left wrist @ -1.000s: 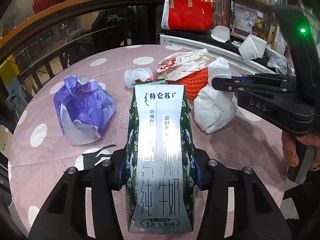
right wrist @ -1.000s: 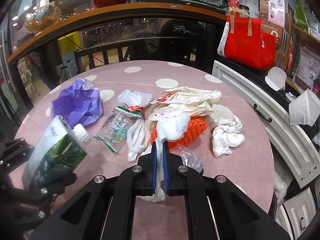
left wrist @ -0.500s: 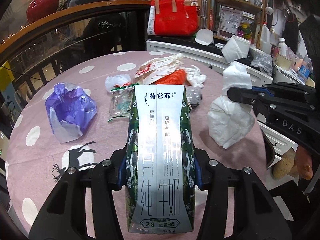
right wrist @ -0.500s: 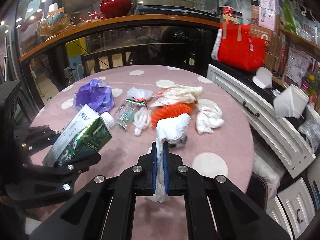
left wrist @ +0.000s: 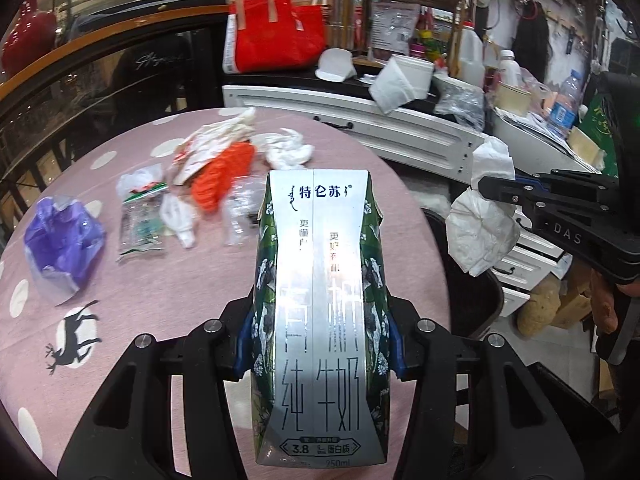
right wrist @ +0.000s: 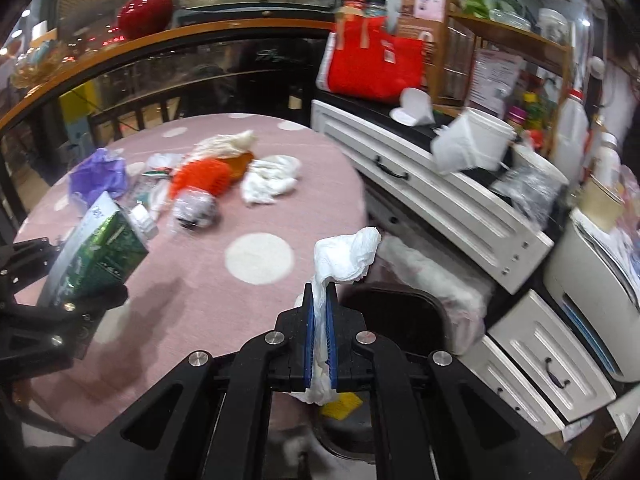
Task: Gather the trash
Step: 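Carry the white tissue to the bin and release it from the right tool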
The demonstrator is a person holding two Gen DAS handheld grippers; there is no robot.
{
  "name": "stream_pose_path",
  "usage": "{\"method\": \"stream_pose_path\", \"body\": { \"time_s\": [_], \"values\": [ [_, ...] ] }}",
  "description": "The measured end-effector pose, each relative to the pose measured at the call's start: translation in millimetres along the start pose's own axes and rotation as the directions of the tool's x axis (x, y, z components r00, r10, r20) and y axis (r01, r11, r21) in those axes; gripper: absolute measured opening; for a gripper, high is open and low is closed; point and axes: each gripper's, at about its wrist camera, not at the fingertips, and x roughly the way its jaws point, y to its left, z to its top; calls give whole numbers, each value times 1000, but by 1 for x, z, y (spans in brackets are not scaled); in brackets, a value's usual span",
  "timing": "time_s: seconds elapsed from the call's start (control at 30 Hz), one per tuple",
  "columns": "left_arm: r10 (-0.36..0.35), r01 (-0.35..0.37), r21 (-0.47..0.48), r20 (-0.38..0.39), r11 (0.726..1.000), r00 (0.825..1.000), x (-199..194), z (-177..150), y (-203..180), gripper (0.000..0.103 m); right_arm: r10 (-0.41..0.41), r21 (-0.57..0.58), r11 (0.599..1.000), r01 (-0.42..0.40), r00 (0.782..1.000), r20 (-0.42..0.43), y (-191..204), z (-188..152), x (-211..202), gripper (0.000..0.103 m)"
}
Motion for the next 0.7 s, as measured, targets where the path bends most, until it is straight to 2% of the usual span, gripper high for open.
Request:
{"method": "stream_pose_path", "body": {
  "time_s": [0.17, 0.4, 0.53, 0.7],
  "values": [
    [-42, 42, 45, -10, 998, 999, 13, 8, -32, 50, -71, 33, 997, 72, 997, -27, -32, -19, -1, 6],
    [-91, 94, 71, -37, 993, 995, 31, 16, -60, 50, -116, 69, 990, 122, 990, -84, -61, -43, 11, 6],
    [-109, 113, 85, -58, 990, 992, 42, 19, -75, 50, -134, 85, 986, 146, 982, -131, -73, -57, 29, 6],
    [-117, 124, 102, -73, 987, 990, 54, 23, -90, 51, -123, 132, 979, 158, 963, -239, -88, -84, 71, 7]
  ]
}}
